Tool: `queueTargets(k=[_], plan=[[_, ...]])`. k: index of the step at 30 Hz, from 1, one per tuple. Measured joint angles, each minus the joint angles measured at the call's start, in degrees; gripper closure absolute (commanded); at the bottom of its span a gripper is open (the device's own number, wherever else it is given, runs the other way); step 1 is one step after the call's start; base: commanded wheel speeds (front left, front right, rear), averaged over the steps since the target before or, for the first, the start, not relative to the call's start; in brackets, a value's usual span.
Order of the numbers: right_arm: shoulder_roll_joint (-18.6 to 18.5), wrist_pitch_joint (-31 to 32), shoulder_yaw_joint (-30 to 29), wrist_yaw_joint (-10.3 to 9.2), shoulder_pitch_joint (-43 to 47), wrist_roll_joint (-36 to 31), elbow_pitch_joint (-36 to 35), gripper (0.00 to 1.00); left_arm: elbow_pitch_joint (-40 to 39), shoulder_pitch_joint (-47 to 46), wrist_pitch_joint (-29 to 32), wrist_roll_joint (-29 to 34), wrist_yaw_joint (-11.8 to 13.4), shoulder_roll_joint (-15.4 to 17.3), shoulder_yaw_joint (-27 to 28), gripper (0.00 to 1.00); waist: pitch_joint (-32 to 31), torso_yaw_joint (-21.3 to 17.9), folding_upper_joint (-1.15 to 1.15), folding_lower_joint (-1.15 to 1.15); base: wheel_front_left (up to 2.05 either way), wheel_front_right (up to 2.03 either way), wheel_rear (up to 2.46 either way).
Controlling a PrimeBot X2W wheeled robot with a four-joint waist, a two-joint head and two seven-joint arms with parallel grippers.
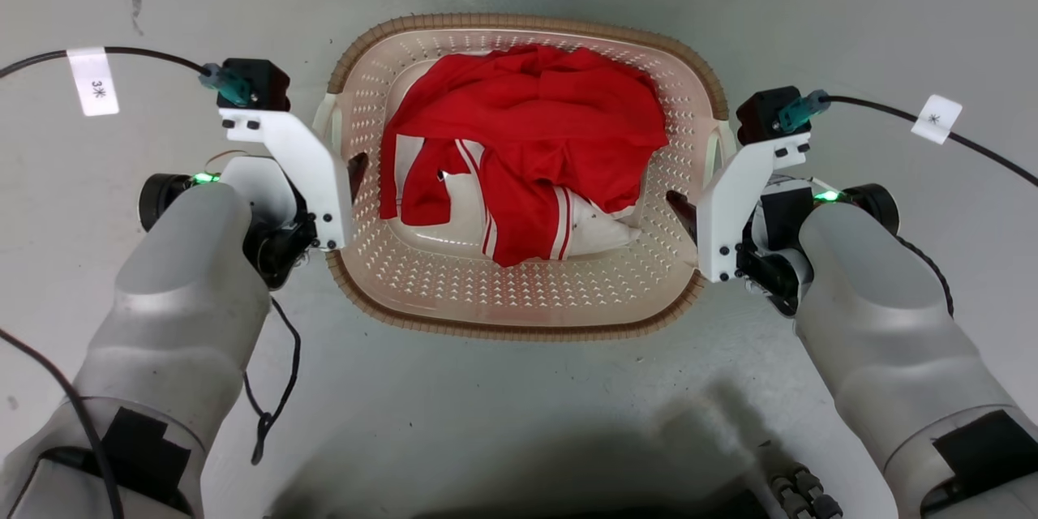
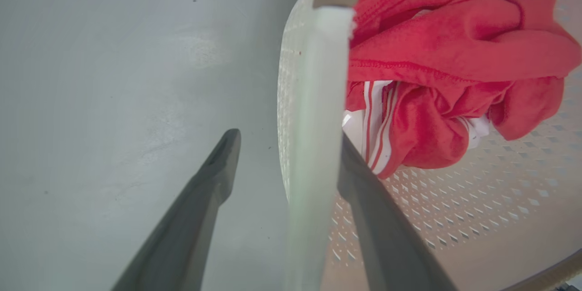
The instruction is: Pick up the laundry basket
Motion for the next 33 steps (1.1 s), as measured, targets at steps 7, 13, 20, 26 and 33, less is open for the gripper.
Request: queueTargets(k=[7, 13, 20, 26, 33], plan=[[-0.01, -1.66, 3.15, 0.0, -2.18, 2.65, 2.37, 0.0, 2.25, -1.4, -0.19, -2.6, 0.0, -1.42, -1.76, 0.54, 0.64, 0.79, 0.0, 0.0, 0.0, 0.0, 0.0], [-0.58, -1.59, 5.69, -0.12, -2.15, 5.88, 3.74, 1.0, 3.13, -1.56, 0.16, -4.77, -0.01, -2.04, -3.53, 1.0, 0.24, 1.17, 0.0, 0.0, 0.0, 0.0, 0.0], [-0.4, -2.21, 8.11, -0.2, -2.1, 8.53, 4.7, 1.0, 3.71, -0.83, 0.71, -7.15, 0.07, -2.18, -5.6, 1.0, -0.67, 1.3, 0.0, 0.0, 0.0, 0.0, 0.0], [-0.47, 0.36, 10.61, -0.2, -2.14, 10.59, 5.28, 1.0, 4.42, -0.63, 3.58, -8.88, 0.08, -2.27, -7.68, 1.0, -2.92, 1.41, 0.0, 0.0, 0.0, 0.0, 0.0], [-0.69, 8.32, 13.76, -0.41, -2.13, 13.54, 5.66, 1.0, 5.43, 0.84, 9.59, -11.71, 0.15, -2.81, -9.89, 1.0, -8.65, 1.77, 0.0, 0.0, 0.0, 0.0, 0.0]])
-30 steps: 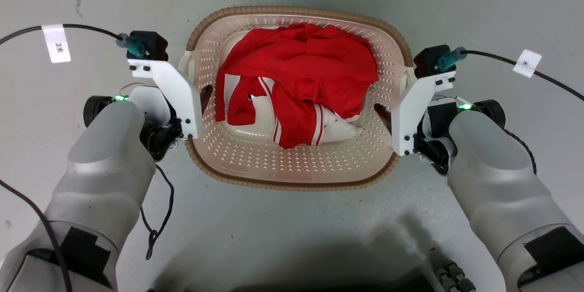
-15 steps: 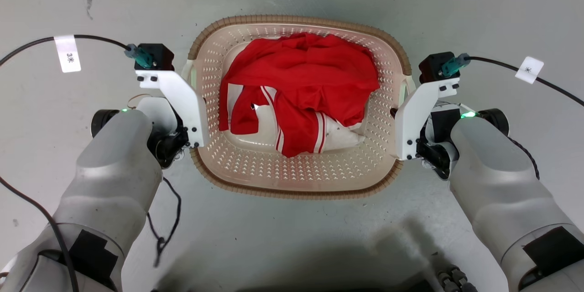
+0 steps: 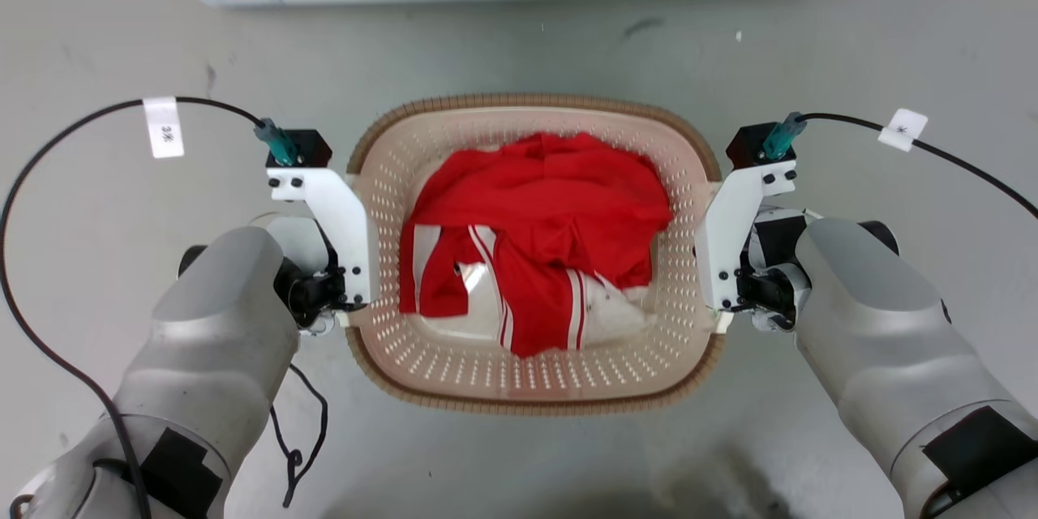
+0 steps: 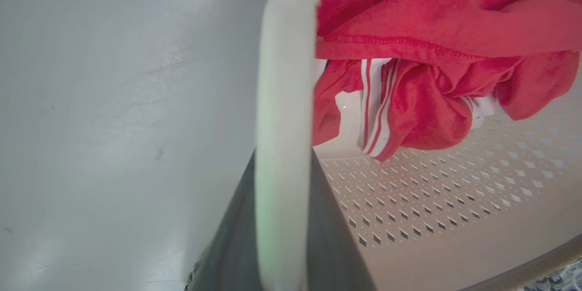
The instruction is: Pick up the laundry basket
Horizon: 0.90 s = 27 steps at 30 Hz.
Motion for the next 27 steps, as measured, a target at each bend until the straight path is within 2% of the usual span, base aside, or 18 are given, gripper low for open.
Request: queueTargets(k=[15, 27], plan=[[-0.31, 16.37, 3.7, -0.04, 1.63, 6.27, 1.38, 1.0, 1.03, 2.73, 13.23, -5.55, 0.21, -1.02, -3.22, 1.0, -15.78, 1.21, 0.0, -0.01, 0.0, 0.0, 0.0], [-0.33, 22.6, 5.75, -0.04, 4.27, 8.88, 2.12, 1.0, 3.34, 5.05, 20.7, -8.71, 0.21, -2.33, -3.98, 1.0, -26.32, 2.14, 0.0, -0.01, 0.0, 0.0, 0.0]])
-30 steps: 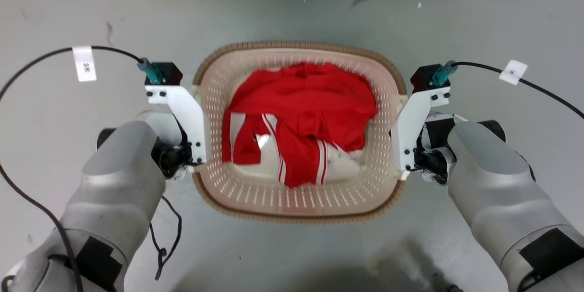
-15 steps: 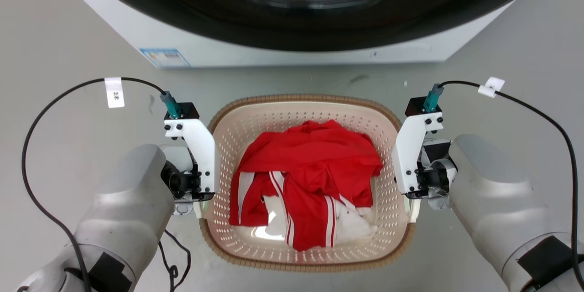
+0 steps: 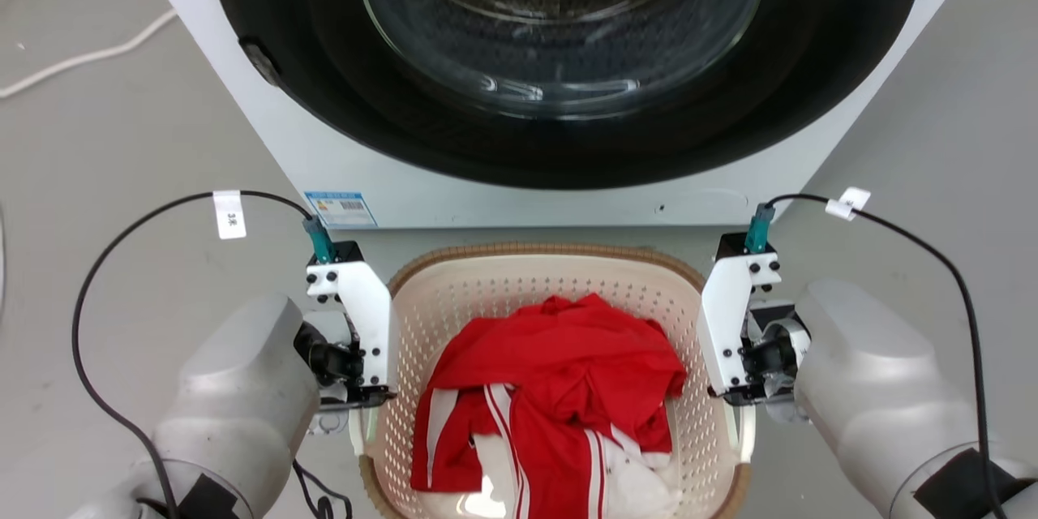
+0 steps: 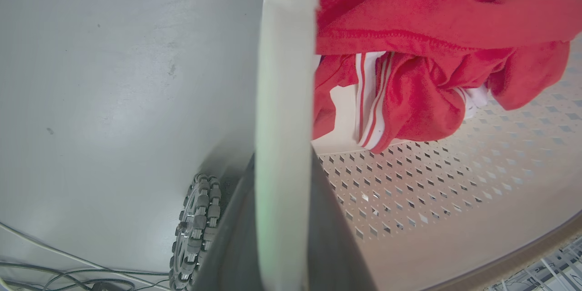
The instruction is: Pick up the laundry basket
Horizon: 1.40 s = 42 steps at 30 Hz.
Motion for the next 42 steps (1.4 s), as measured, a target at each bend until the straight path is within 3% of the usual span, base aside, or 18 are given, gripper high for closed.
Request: queueTargets(k=[19, 42], plan=[[-0.27, 3.32, 1.41, 0.0, 5.34, 1.88, 1.4, 1.0, 3.02, 5.71, 4.58, -2.48, 0.07, -2.76, -0.6, 1.0, -13.68, 0.39, 0.0, 0.0, 0.0, 0.0, 0.0], [-0.26, 3.64, 2.35, 0.0, 7.35, 2.85, 1.58, 1.0, 4.21, 7.76, 5.25, -3.42, 0.07, -3.44, -0.87, 1.0, -15.51, 0.3, 0.0, 0.0, 0.0, 0.0, 0.0]])
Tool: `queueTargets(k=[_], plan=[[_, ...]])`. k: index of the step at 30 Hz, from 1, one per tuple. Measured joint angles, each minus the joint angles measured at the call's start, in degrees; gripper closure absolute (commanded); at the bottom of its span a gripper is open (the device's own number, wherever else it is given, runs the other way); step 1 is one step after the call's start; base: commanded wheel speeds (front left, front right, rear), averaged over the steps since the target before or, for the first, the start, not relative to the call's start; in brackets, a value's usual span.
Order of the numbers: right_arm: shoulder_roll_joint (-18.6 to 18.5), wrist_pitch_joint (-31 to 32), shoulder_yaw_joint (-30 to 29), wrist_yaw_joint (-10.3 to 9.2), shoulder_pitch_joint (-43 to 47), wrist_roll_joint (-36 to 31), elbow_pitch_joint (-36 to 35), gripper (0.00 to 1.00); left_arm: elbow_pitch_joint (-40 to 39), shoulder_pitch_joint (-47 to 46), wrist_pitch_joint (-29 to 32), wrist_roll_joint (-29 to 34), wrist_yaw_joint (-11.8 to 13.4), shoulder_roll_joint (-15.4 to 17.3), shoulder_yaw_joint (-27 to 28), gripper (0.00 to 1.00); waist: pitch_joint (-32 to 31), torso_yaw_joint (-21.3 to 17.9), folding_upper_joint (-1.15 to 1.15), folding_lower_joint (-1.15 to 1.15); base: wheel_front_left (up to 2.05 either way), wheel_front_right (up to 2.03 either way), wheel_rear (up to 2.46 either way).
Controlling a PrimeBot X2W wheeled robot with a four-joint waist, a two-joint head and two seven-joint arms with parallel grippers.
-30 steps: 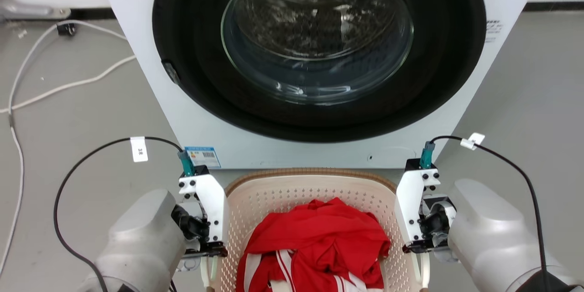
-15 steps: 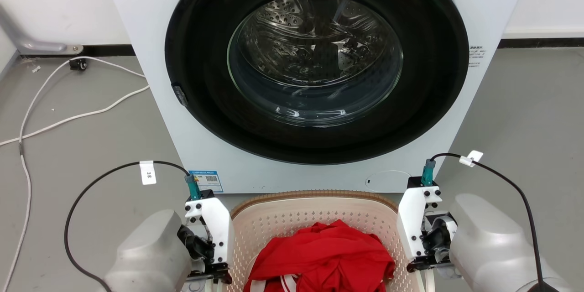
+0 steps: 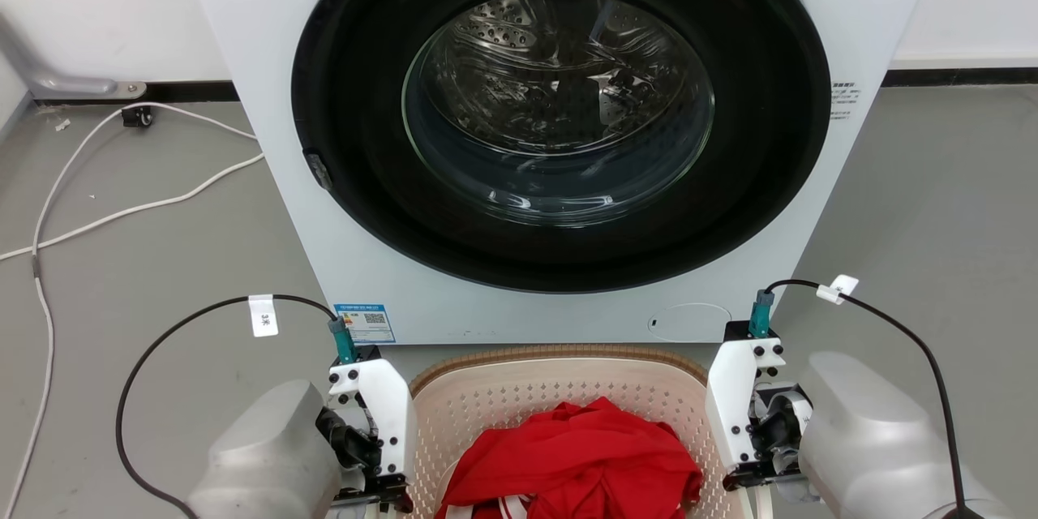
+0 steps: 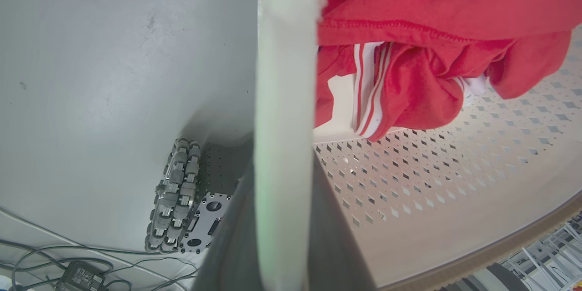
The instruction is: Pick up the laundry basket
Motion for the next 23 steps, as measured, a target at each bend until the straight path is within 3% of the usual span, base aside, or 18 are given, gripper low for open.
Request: queueTargets(k=[23], plan=[[-0.03, -0.67, 0.94, 0.0, -0.01, 1.03, 0.03, 1.0, 0.22, -0.01, -0.4, -0.47, 0.0, -0.01, -0.34, 1.0, -0.08, 0.12, 0.0, 0.01, 0.0, 0.0, 0.0]])
